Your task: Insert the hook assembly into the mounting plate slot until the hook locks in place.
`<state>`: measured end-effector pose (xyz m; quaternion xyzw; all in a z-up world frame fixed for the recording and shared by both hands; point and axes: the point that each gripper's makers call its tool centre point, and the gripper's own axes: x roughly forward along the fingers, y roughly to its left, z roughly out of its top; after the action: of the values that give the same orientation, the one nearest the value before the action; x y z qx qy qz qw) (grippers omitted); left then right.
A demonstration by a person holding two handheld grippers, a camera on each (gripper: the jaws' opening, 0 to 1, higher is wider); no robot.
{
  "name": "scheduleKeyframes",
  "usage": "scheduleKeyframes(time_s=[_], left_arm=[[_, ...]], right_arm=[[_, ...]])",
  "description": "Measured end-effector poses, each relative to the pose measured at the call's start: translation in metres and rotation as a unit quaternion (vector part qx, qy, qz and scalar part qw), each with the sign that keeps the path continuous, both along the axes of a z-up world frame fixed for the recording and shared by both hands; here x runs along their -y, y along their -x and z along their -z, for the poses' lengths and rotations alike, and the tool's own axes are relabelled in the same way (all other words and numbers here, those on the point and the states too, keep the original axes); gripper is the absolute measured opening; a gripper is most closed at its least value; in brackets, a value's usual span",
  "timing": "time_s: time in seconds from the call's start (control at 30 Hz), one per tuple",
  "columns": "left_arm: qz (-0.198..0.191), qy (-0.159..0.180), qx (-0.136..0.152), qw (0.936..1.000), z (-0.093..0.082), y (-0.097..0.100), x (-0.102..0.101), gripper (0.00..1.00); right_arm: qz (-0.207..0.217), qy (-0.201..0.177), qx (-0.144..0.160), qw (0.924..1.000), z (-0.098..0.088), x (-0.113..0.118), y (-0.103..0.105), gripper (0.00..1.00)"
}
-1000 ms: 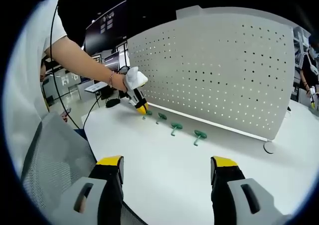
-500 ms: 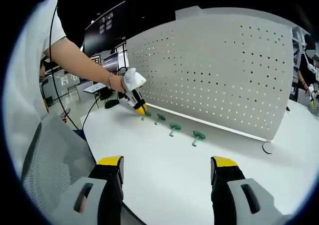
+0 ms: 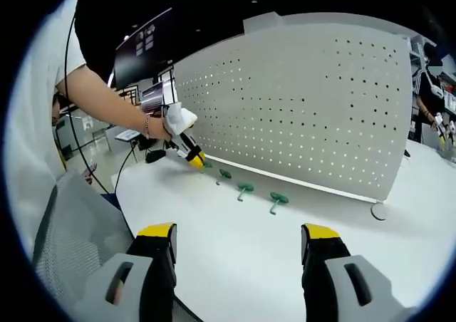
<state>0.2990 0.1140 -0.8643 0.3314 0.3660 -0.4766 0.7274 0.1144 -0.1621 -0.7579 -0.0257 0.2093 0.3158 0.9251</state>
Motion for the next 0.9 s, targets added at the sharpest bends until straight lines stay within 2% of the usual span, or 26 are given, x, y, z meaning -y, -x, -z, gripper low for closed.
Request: scheduleKeyframes(time_s=[0.33, 0.67, 0.9], left_arm=[[-0.024, 0.035, 0.016, 0.9990, -0.016, -0.001, 0.005, 0.02], [-0.060, 0.087, 0.034, 0.9939, -0.036, -0.002, 0.010, 0.02], [-0.069, 0.103, 0.042, 0.9915, -0.041, 0.002, 0.009, 0.02]], right_arm=[[-0.001, 0.000, 0.005, 1.0000, -0.003, -0.002, 0.001, 0.68], [-0.006, 0.000, 0.010, 0.9999, -0.006, -0.004, 0.001, 0.68], [-0.009, -0.003, 0.014, 0.9999, -0.009, -0.007, 0.001, 0.68]])
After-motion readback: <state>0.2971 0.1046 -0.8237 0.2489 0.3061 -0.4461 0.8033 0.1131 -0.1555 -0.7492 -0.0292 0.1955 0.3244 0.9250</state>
